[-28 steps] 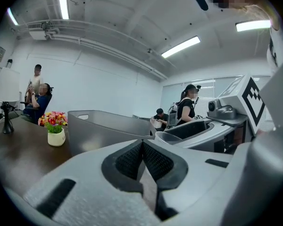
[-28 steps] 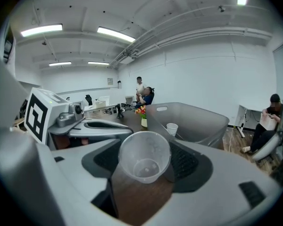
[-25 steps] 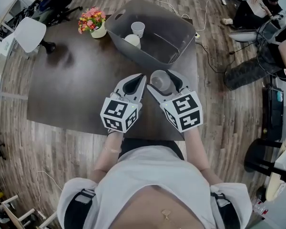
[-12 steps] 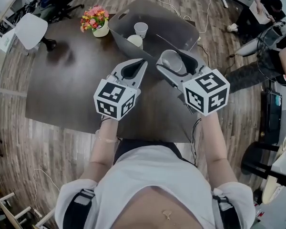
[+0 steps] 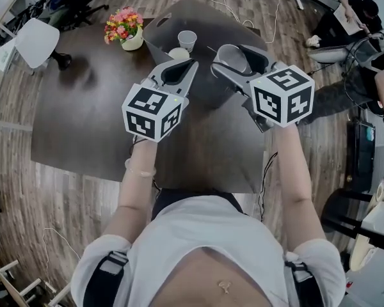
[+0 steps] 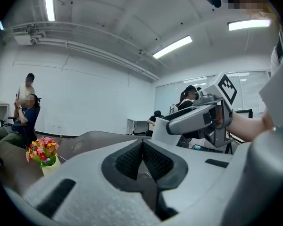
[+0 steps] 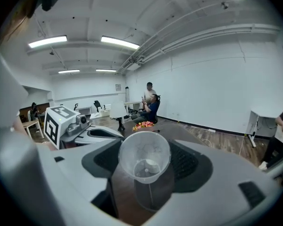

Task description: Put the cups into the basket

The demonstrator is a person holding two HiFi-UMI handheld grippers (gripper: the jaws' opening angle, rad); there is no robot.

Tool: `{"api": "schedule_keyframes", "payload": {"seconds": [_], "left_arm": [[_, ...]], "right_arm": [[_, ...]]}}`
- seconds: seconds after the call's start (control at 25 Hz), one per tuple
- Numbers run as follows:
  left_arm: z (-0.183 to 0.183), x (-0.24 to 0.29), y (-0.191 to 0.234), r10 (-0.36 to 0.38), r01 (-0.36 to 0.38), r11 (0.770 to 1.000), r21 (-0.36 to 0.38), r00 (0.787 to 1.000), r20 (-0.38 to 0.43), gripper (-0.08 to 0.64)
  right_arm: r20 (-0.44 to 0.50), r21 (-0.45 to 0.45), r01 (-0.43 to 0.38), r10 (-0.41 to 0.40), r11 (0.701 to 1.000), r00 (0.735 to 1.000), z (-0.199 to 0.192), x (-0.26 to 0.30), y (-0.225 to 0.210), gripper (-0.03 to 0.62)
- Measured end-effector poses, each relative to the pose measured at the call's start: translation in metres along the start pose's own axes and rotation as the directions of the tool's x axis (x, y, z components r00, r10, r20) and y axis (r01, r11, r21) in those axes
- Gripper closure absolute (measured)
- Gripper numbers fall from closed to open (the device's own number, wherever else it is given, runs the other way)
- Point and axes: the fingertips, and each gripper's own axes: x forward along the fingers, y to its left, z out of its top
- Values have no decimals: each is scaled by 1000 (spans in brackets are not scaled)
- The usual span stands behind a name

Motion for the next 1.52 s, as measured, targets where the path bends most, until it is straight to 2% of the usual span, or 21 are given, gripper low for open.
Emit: {"api": "schedule_keyframes", "payload": {"seconds": [0.6,1.04,1.52], "left_arm": [[-11,4,41,49,-49,998,-39,999,-2,549],[-28,9,72,91,-92,993,-76,996,-16,549],[-43,13,94,105,-105,986,-131,994,-6,549]], "right_arm": [[-43,8,-10,10,1000,999,11,57,-29,265],[-89,51,15,-11,999,996,3,114,-71,265],[-213,39,109,-99,993,972,-45,173,-114,265]]}}
